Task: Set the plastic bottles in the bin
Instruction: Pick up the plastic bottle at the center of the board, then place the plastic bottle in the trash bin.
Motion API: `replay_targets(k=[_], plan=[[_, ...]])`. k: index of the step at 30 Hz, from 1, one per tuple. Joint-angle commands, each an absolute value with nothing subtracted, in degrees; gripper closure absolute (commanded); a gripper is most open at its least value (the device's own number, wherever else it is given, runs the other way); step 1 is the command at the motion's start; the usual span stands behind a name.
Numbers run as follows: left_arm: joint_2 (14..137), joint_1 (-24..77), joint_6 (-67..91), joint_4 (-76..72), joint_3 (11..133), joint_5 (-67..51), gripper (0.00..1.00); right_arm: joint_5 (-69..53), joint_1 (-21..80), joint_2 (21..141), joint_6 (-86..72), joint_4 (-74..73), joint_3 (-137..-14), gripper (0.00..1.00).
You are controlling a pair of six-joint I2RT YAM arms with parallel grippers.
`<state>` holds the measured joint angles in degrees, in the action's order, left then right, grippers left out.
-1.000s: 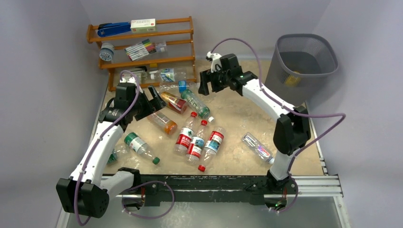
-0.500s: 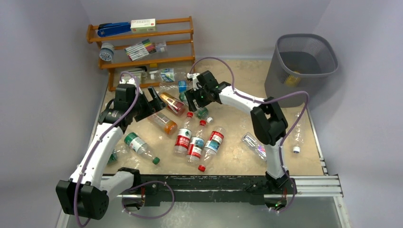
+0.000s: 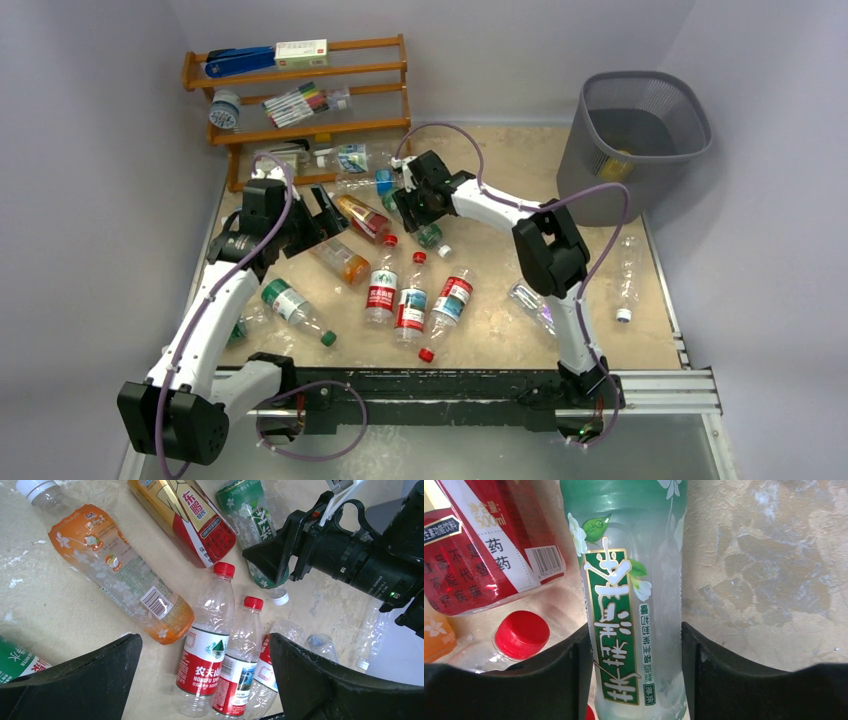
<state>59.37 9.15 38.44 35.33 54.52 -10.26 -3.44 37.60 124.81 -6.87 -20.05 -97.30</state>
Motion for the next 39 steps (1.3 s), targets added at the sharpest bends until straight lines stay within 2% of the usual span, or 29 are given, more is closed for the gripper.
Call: replay_targets(k=[1,3,11,19,32,39], plan=[[58.16,9.40,39.11,33.68,54.61,-10.65,0.01,-1.38,37.77,123.51,-5.02,-22.34,-100.06,0.45],[58.09,9.40,39.02,33.75,54.72,-10.67,0.01,-1.32,37.73,121.90,-4.58,-22.49,-99.66,0.47],[58.42,9.40,39.04,33.53,54.58,-10.85,0.01,2.11,37.50,111.51,-2.93,-24.65,-99.99,0.47],[58.58,9.40,39.37,32.96,54.39,-11.67,0.01,6.49,34.65,105.16,-1.29,-30.51,-108.56,0.46],[58.58,9.48,39.41,32.56,53.88,-13.11,0.01,8.67,15.64,101.40,-1.64,-37.73,-132.01,0.48],[59.15,9.92,39.38,32.63,54.43,-13.90,0.01,10.75,5.47,97.40,-4.57,-32.58,-133.16,0.46]])
